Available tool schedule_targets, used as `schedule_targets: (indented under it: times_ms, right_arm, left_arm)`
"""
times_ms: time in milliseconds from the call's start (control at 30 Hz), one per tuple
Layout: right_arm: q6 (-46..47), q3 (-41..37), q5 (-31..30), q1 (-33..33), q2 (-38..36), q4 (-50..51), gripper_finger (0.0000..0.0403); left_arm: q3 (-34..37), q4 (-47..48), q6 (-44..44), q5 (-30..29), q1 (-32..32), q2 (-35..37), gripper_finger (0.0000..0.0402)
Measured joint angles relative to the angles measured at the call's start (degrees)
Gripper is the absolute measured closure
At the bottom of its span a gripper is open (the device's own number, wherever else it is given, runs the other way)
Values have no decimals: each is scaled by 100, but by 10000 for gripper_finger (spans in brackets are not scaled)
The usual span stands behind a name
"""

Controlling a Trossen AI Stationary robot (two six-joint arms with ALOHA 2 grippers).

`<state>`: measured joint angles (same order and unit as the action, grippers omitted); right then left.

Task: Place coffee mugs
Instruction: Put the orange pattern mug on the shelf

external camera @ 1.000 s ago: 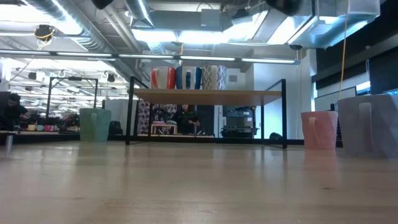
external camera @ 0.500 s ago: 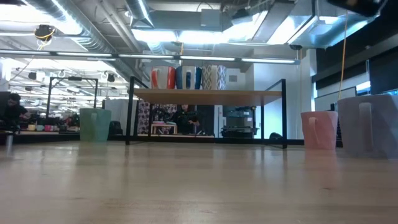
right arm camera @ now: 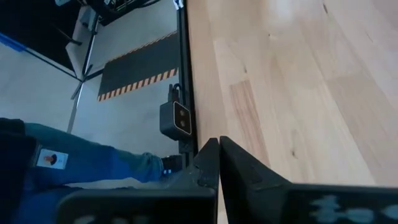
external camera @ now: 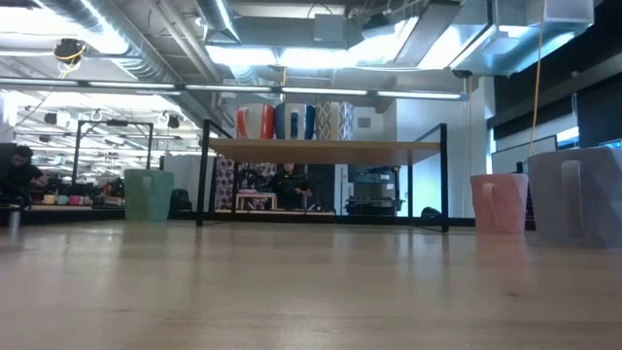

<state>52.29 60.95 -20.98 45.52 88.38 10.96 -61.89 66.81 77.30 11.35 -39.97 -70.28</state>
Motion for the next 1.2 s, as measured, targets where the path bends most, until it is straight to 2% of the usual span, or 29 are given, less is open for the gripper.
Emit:
schedule_targets:
  times_ms: [300, 500, 833, 1000, 1200]
  right_arm:
    - [-2, 0, -176, -15, 0, 330, 402]
    - [-2, 0, -258, -15, 1, 461, 402]
    - [-2, 0, -344, -17, 2, 645, 402]
    - [28, 0, -347, -17, 2, 642, 402]
    - [155, 0, -347, -17, 2, 638, 402]
  left_arm:
    - [405, -157, 241, -562, -468, -57, 208]
    - [915, -1048, 383, -610, -853, -59, 208]
    - [1336, -1228, 345, -1040, -973, -61, 229]
    - [1379, -1258, 45, -1070, -973, -59, 270]
    - [1379, -1289, -289, -1278, -968, -59, 359]
